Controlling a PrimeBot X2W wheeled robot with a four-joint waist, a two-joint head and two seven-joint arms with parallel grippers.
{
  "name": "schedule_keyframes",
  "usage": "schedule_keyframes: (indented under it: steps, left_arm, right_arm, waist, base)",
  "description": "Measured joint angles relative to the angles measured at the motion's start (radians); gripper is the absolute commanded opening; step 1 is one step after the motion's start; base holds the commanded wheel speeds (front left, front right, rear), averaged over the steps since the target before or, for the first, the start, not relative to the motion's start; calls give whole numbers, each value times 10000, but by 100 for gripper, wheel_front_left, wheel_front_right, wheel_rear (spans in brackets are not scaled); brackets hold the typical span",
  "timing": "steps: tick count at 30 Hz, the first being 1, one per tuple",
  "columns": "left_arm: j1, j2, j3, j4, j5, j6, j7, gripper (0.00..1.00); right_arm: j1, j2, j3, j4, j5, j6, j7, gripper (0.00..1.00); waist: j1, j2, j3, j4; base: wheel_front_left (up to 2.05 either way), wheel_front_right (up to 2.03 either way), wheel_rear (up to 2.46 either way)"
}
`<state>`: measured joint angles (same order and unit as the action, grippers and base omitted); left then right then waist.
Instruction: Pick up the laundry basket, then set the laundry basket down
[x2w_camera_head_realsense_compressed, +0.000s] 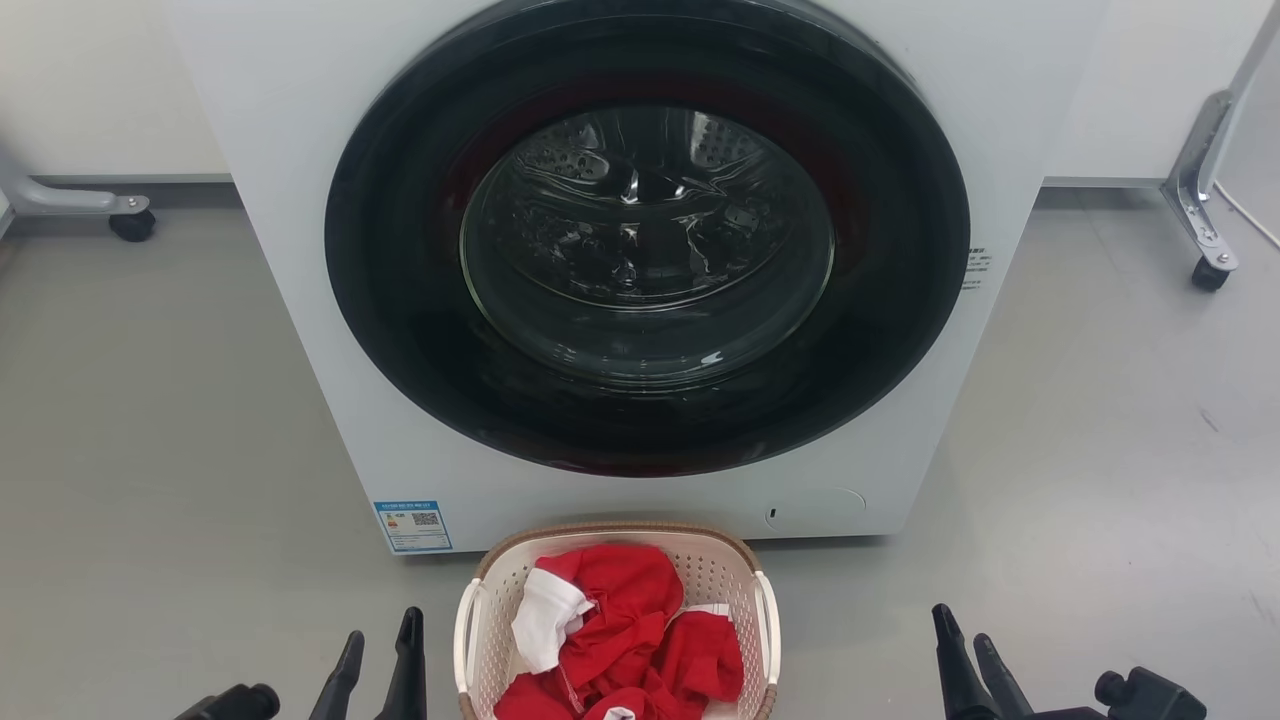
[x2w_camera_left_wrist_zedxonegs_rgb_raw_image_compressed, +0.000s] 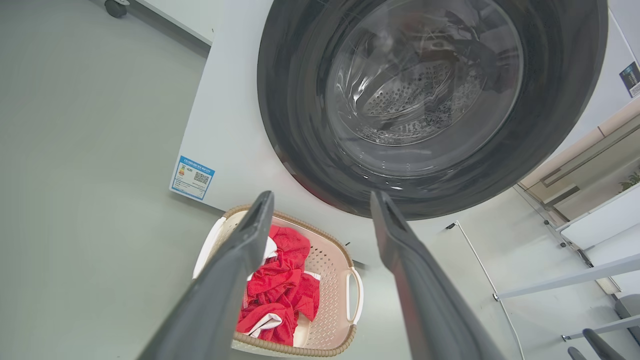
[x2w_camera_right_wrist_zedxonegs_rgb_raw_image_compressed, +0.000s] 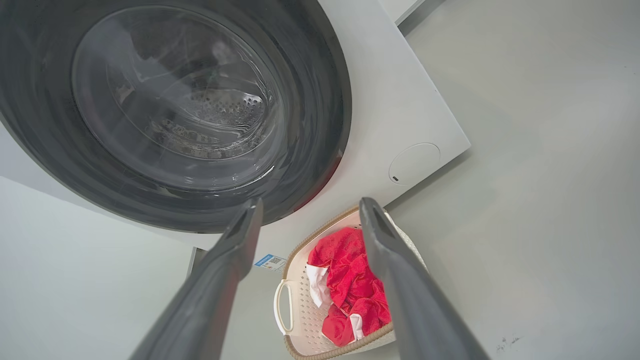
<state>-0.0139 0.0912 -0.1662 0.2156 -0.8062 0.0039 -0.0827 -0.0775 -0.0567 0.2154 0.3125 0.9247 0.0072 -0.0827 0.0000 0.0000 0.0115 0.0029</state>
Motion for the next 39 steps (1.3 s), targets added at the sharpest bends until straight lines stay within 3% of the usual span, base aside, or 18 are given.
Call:
schedule_keyframes:
  steps: [39]
  left_arm:
    - [443, 98, -1164, -435, 5816, 1018, -1496, 100]
  right_arm:
    - [0, -98, 1887, -146, -5396, -779, -1486, 100]
  waist:
    - [0, 0, -182, 51]
  base:
    - [0, 0, 0]
